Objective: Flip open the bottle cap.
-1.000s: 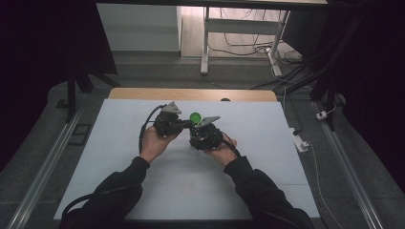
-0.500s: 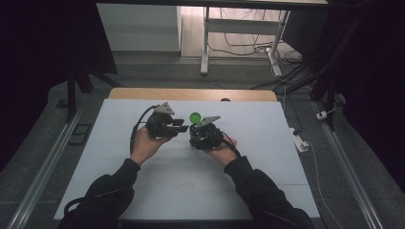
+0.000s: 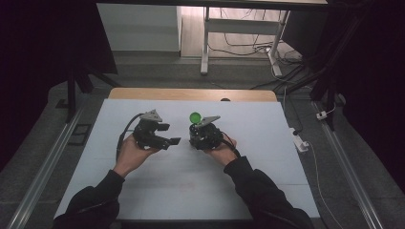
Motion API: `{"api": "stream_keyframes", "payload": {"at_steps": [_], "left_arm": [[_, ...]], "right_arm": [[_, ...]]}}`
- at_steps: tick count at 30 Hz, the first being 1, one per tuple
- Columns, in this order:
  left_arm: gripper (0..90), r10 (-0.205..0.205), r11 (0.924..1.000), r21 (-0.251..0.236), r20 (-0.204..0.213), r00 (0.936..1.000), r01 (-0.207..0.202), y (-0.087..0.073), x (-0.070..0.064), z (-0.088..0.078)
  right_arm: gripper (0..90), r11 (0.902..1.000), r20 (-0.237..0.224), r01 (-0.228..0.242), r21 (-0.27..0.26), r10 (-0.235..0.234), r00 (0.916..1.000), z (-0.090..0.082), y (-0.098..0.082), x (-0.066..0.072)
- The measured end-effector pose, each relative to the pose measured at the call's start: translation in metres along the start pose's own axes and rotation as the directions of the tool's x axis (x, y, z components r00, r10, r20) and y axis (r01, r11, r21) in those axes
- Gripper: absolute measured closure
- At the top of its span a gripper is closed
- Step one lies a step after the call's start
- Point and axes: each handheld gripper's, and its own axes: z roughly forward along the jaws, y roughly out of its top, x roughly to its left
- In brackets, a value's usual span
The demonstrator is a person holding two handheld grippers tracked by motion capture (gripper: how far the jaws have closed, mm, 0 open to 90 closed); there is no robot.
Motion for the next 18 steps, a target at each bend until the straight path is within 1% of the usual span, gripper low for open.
{"api": "stream_keyframes", "payload": {"at_steps": [1,2,6,8,9,10,11,12,14,16,17,18], "left_arm": [[19.4,-0.014,0.9999,0.0,0.014,0.9998,0.014,-0.004,-0.004,-0.004],[16.9,-0.015,0.9999,0.003,0.015,0.9998,0.015,-0.006,-0.006,-0.006],[8.1,-0.016,0.9997,0.019,0.007,0.9999,0.016,-0.016,-0.016,-0.014],[5.1,-0.019,0.9996,0.022,0.006,0.9998,0.019,-0.019,-0.018,-0.016],[5.1,-0.025,0.9994,0.024,0.009,0.9997,0.025,-0.023,-0.02,-0.018],[3.3,-0.03,0.9993,0.025,0.013,0.9995,0.029,-0.028,-0.023,-0.022],[2.6,-0.03,0.9993,0.025,0.013,0.9995,0.029,-0.028,-0.023,-0.022],[2.1,-0.031,0.9992,0.027,0.014,0.9994,0.03,-0.034,-0.026,-0.026],[1.1,-0.03,0.999,0.033,0.012,0.9995,0.029,-0.04,-0.029,-0.03],[0.7,-0.032,0.999,0.033,0.013,0.9994,0.032,-0.043,-0.03,-0.032],[0.4,-0.035,0.9988,0.035,0.013,0.9993,0.034,-0.048,-0.032,-0.036],[0.1,-0.035,0.9988,0.035,0.013,0.9993,0.034,-0.048,-0.032,-0.036]], "right_arm": [[52.5,1.0,0.001,0.002,0.0,-0.002,1.0,0.0,0.0,0.0],[52.5,1.0,0.002,0.002,0.0,-0.002,1.0,0.0,0.0,0.0],[52.4,1.0,0.003,0.002,0.0,-0.002,1.0,0.0,0.0,0.0],[52.2,1.0,0.004,0.003,0.0,-0.003,1.0,0.0,0.0,0.0],[52.2,1.0,0.004,0.003,0.0,-0.003,1.0,0.0,0.0,0.0],[51.8,1.0,0.004,0.004,0.001,-0.004,1.0,0.0,0.0,0.0],[51.2,1.0,0.005,0.005,0.003,-0.005,1.0,0.0,0.0,0.001],[49.7,0.9999,0.002,0.006,0.009,-0.006,1.0,0.0,0.0,0.001],[45.7,0.9999,-0.004,-0.001,0.016,0.001,1.0,0.0,-0.001,0.0],[42.0,0.9998,-0.012,-0.015,0.013,0.015,0.9998,-0.001,-0.002,0.0],[40.3,0.9997,-0.018,-0.022,0.011,0.022,0.9996,-0.002,-0.002,-0.001],[39.5,0.9993,-0.029,-0.035,0.011,0.035,0.999,-0.004,-0.002,-0.002]]}}
